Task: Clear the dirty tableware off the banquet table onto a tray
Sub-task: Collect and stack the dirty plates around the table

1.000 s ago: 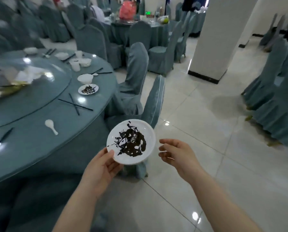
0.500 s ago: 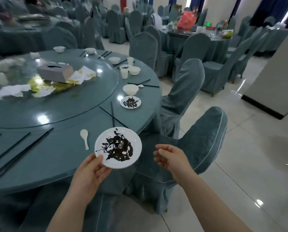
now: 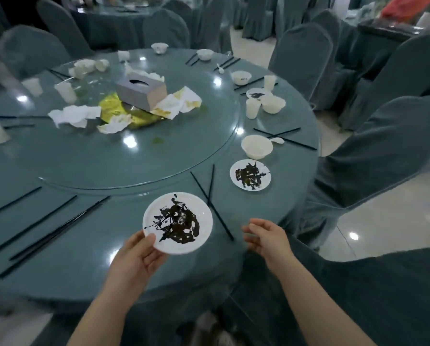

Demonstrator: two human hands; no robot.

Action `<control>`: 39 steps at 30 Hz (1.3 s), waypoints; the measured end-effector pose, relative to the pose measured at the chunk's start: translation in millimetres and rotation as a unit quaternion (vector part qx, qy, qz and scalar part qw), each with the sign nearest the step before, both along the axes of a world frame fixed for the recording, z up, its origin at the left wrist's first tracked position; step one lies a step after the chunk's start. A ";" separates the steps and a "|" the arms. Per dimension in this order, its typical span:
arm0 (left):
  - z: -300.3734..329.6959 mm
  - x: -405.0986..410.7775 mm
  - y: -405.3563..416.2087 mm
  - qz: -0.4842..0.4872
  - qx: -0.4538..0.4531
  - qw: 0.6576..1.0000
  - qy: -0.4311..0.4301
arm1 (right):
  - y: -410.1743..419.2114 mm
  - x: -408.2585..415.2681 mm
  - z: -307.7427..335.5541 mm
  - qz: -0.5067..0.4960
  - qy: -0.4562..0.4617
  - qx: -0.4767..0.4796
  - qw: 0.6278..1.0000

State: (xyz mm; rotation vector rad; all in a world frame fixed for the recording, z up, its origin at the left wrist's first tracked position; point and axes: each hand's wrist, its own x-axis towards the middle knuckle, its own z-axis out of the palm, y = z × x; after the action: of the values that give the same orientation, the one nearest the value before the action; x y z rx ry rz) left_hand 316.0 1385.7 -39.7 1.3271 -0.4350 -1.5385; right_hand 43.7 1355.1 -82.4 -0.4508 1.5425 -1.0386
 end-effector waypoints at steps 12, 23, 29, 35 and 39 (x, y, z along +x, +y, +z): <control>-36.1 -8.5 -64.1 0.092 0.070 0.993 -0.016 | -167.0 -52.7 -54.9 -0.088 0.055 0.100 0.990; -39.7 -10.3 -49.8 0.092 0.063 0.993 -0.024 | -143.0 -38.9 -37.1 -0.017 0.082 0.055 0.995; -27.5 -13.2 -21.0 0.041 0.033 0.998 -0.024 | -66.9 -3.5 2.6 0.080 0.064 -0.014 0.995; -12.4 -14.5 33.5 -0.039 -0.006 0.999 0.018 | 24.3 25.8 36.7 0.128 0.131 -0.066 0.981; 2.9 -21.7 64.7 -0.115 -0.041 0.992 0.025 | 74.0 29.1 58.4 0.100 0.161 -0.106 0.976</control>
State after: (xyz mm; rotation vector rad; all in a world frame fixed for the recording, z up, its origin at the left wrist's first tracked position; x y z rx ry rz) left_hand 294.3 1450.4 -36.7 1.2045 -0.6315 -1.7197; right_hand 72.8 1429.2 -24.0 -0.9432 1.6327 -1.0105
